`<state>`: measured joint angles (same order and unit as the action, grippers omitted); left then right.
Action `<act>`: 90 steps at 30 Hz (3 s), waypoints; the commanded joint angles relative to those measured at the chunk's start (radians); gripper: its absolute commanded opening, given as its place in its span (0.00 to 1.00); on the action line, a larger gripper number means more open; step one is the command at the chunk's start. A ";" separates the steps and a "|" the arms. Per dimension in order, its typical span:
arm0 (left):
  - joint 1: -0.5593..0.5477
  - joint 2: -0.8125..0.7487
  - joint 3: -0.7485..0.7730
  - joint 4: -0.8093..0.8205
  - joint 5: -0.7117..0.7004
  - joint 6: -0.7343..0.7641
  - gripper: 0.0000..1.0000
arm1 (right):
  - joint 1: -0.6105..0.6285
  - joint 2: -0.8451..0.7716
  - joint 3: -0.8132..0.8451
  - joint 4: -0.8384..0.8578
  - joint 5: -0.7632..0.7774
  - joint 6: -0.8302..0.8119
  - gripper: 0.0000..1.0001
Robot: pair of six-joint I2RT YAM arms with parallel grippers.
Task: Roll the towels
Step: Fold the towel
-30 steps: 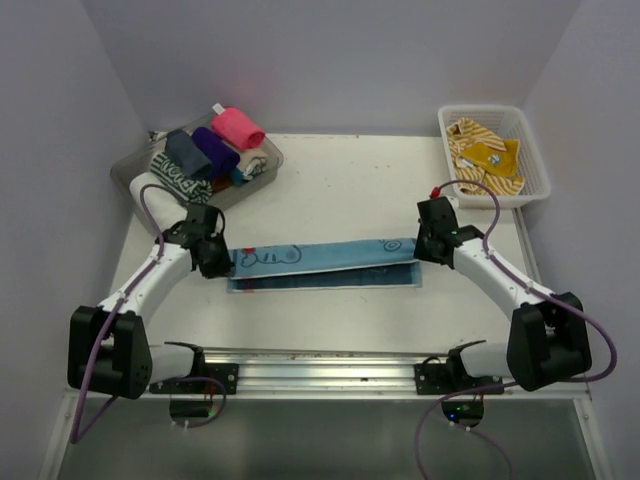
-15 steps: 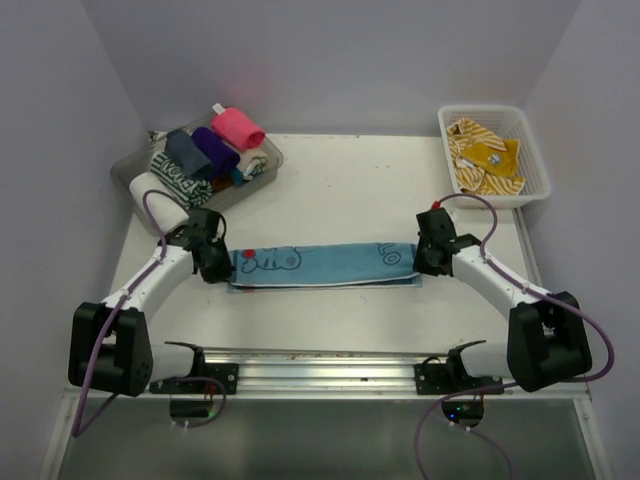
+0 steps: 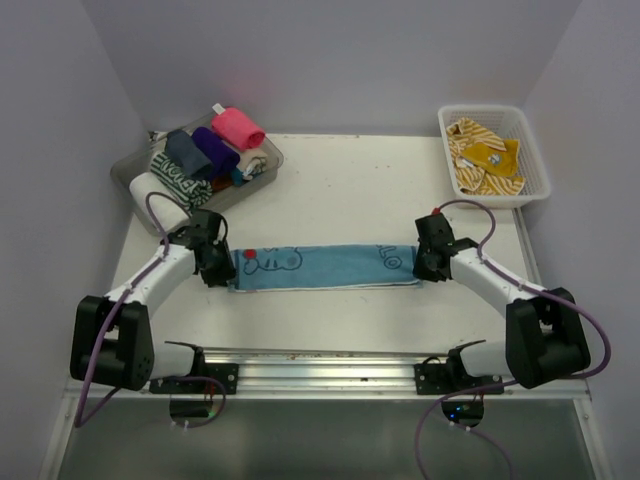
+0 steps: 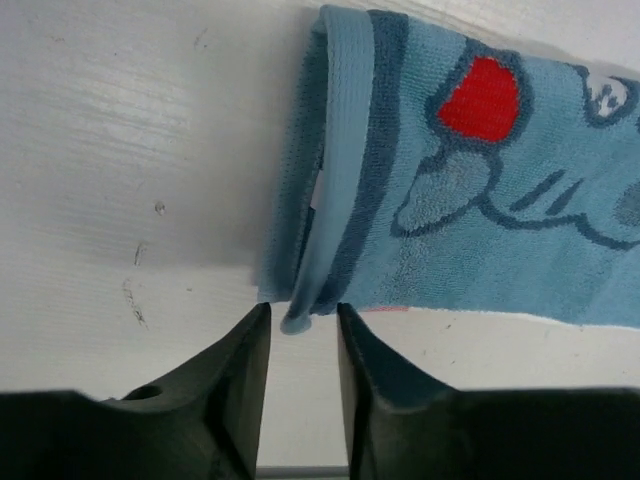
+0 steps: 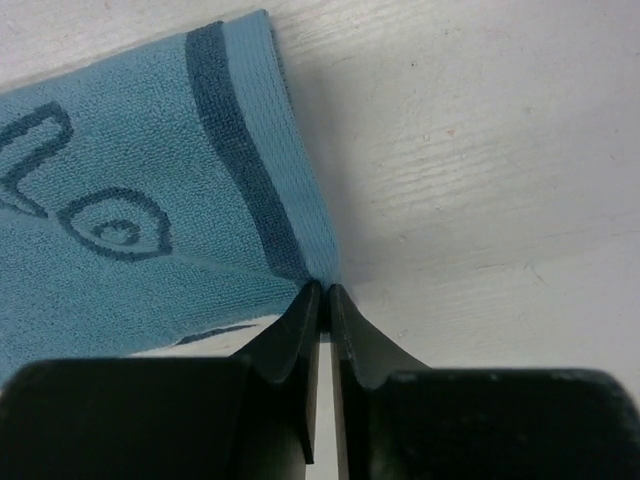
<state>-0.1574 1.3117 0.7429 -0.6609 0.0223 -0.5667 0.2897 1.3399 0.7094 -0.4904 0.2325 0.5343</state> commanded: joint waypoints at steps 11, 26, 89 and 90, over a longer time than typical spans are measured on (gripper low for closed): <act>-0.229 0.066 0.295 -0.011 -0.063 -0.004 0.54 | 0.173 -0.026 0.228 -0.034 0.120 0.059 0.59; -0.254 0.480 0.426 0.256 0.148 -0.002 0.43 | 0.293 0.493 0.522 0.116 -0.122 0.109 0.22; 0.018 0.178 0.202 0.075 -0.144 -0.002 0.42 | -0.112 0.252 0.061 0.171 -0.303 -0.092 0.43; 0.018 0.181 0.199 0.072 -0.142 -0.005 0.42 | -0.112 0.252 0.056 0.179 -0.312 -0.092 0.37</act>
<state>-0.1452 1.5276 0.9615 -0.5995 -0.0921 -0.5430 0.1757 1.5444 0.8047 -0.3622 -0.0116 0.4431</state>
